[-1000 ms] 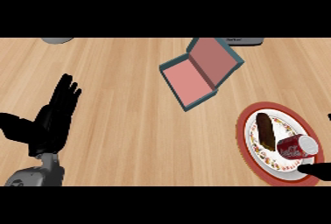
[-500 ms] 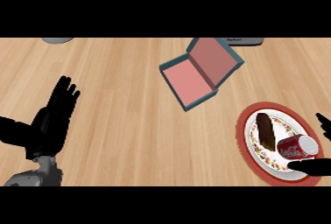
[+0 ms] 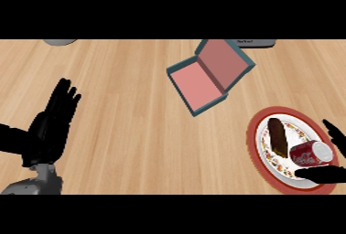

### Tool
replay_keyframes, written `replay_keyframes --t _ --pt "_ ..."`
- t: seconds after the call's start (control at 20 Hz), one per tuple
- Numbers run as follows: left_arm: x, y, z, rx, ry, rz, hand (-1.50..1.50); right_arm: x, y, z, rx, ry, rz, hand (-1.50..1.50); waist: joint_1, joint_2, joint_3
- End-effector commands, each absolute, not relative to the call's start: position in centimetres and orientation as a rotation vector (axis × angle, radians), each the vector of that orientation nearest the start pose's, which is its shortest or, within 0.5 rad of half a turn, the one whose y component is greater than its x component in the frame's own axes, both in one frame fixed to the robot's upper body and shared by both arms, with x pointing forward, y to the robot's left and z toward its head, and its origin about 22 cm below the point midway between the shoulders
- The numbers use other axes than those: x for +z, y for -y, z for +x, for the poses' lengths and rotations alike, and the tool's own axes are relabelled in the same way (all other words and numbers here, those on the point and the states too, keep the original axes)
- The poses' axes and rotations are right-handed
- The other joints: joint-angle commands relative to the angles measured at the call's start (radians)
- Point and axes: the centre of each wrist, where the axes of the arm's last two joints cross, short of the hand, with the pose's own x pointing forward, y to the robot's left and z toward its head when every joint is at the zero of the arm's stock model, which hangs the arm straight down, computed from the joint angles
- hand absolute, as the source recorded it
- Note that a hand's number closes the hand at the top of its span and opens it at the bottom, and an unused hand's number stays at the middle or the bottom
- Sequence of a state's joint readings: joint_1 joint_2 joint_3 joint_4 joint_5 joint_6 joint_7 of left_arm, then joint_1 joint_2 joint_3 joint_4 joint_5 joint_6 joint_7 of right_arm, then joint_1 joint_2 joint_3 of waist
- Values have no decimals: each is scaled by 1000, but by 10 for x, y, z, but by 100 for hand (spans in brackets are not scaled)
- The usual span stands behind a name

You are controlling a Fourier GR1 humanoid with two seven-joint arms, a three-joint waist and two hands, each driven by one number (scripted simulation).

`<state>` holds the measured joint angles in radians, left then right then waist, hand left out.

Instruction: Pick the can from the plate and place it in the cardboard box

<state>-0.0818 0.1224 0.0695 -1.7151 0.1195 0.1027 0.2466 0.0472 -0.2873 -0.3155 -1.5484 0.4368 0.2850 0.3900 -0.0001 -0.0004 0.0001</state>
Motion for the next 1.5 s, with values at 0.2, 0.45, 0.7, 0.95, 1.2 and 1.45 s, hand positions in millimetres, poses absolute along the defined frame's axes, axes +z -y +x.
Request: replay_keyframes --t 0.2,0.45,0.7,0.95,1.2,1.45 --pt "46 -271 248 118 1542 61 0 19 352 211 428 983 -663 150 -1 0 0" --pt "42 -263 255 104 1547 56 0 33 373 213 485 1001 -751 150 -2 0 0" --pt "69 -275 264 100 1563 70 0 43 378 210 485 1040 -856 150 -2 -1 0" --pt "67 -240 274 26 1556 -7 0 49 212 254 951 1387 -715 150 117 7 -8" --pt "69 -223 281 -35 1558 -59 0 77 102 260 1244 1578 -701 150 200 13 -12" --pt "66 -223 285 -21 1548 -50 0 98 25 247 1444 1645 -796 150 167 7 -7"
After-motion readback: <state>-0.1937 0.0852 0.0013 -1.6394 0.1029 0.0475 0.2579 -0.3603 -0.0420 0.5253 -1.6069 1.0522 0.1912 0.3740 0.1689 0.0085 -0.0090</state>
